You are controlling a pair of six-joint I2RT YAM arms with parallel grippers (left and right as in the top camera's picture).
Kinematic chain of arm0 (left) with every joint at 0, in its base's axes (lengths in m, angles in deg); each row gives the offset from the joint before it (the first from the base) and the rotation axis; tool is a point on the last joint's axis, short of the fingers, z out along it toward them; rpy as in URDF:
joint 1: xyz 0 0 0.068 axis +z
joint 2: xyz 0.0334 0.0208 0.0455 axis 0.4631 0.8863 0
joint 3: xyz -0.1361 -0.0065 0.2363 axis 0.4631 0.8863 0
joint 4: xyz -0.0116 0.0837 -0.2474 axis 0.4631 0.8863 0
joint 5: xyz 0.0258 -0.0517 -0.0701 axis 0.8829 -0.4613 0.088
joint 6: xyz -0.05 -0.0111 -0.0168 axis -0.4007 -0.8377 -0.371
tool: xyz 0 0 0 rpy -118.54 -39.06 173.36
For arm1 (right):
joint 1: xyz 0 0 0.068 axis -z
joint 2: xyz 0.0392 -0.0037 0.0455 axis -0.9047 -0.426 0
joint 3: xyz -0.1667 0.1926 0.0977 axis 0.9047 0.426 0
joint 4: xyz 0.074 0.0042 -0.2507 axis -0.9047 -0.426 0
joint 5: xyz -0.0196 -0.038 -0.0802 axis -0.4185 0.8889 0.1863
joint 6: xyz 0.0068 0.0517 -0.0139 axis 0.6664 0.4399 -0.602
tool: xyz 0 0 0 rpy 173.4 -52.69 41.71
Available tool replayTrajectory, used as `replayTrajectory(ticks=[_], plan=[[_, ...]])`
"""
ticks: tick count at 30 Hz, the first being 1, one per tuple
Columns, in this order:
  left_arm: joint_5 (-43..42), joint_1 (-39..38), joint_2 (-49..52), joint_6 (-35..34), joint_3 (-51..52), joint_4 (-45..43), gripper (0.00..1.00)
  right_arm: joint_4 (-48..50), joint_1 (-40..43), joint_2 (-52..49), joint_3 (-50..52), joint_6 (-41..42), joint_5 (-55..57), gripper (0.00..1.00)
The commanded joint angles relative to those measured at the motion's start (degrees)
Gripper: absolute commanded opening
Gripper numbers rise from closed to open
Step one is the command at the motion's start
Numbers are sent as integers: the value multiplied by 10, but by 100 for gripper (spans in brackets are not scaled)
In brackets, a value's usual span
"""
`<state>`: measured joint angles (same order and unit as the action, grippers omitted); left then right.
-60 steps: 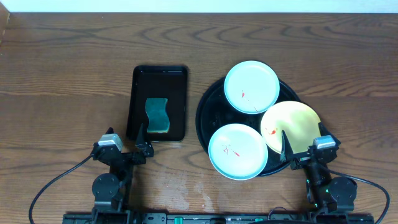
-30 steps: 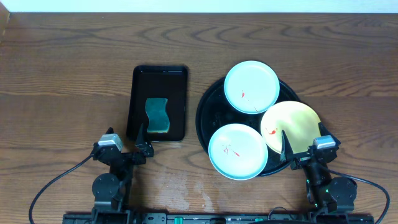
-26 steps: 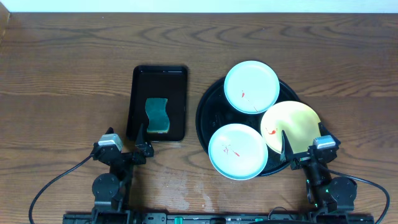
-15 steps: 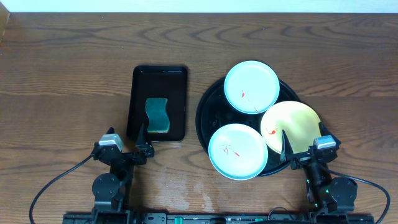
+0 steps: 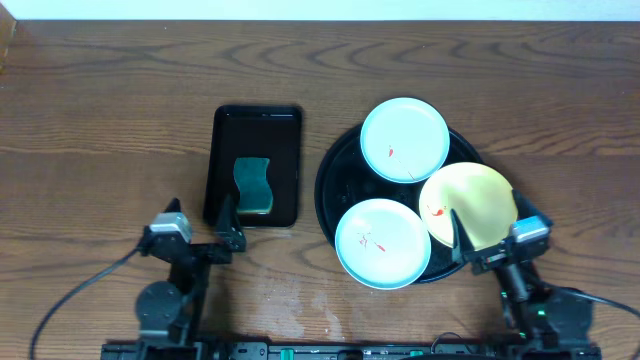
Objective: Clean dirty plates on tray and stack at the side
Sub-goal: 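Reach left gripper to green sponge and right gripper to pale green plate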
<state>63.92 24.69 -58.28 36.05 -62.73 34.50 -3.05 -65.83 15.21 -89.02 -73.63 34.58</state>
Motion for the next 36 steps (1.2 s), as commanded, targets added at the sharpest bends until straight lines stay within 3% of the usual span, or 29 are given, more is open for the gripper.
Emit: replayTrajectory(ticks=[1, 9, 13, 17, 20, 24, 27, 30, 34, 36], plan=[[-6, -3, 79, 5, -126, 64, 98, -42, -5, -83, -115, -1, -24, 99], [-73, -3, 369, 5, -422, 375, 98, -309, -5, -396, -412, 0, -120, 99], [-81, -3, 468, 5, -490, 460, 98, -365, -5, -508, -485, 0, -177, 99], [-147, -3, 533, 5, -484, 469, 98, -384, -5, -578, -492, 25, -236, 99], [-142, -12, 598, 5, -481, 475, 98, -393, -6, -609, -492, 25, -247, 99], [-89, -37, 693, 0, -481, 466, 98, -394, -6, -628, -492, 25, -247, 99], [-16, -58, 770, -49, -481, 450, 100, -394, -6, -628, -492, 25, -247, 99], [-31, -61, 839, -75, -481, 408, 87, -396, -6, -627, -492, 25, -247, 99], [-30, -61, 909, -75, -481, 334, 83, -397, -6, -627, -492, 30, -247, 99], [-19, -61, 936, -73, -481, 303, 74, -396, -6, -627, -492, 35, -247, 99]])
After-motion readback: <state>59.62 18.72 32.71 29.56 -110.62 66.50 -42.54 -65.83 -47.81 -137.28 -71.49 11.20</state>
